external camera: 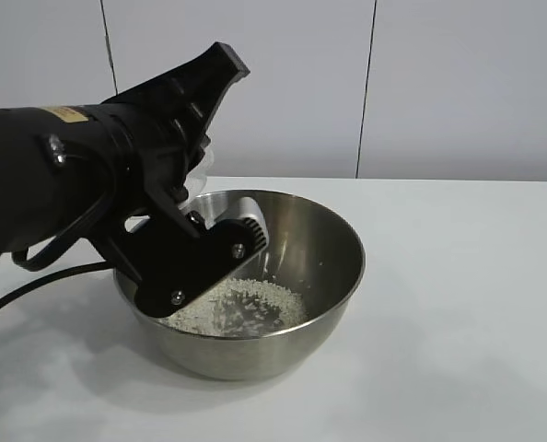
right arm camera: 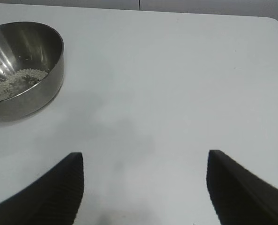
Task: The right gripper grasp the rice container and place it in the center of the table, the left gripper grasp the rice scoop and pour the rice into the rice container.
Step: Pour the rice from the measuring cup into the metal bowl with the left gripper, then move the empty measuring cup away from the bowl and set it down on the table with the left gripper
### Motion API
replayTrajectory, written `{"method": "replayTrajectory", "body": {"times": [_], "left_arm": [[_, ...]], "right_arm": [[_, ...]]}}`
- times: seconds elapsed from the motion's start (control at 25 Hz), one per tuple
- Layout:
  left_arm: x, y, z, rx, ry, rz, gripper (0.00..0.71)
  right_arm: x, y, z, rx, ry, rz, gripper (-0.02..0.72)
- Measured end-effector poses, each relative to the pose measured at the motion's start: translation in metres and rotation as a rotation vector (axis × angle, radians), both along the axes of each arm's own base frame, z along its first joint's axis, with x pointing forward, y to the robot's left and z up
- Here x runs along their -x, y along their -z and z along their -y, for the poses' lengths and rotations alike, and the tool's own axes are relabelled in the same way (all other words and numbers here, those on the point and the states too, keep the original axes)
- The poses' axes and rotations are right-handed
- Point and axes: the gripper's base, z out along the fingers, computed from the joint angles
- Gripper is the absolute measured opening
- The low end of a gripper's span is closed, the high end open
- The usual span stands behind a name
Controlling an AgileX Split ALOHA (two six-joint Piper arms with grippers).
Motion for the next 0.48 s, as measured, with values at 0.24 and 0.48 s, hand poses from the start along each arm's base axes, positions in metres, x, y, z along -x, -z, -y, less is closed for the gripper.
{"method": "replayTrajectory", "body": {"times": [0.24, 0.48], "left_arm": [[-0.002, -0.004, 0.0, 0.21, -0.058, -0.029, 0.009], [-0.012, -0.031, -0.005, 0.834, -0.298, -0.026, 0.009]], "right_arm": [[0.0, 0.0, 0.0, 0.0, 0.0, -0.001, 0.503], [0.0, 0.0, 0.0, 0.0, 0.0, -0.001, 0.503]]}}
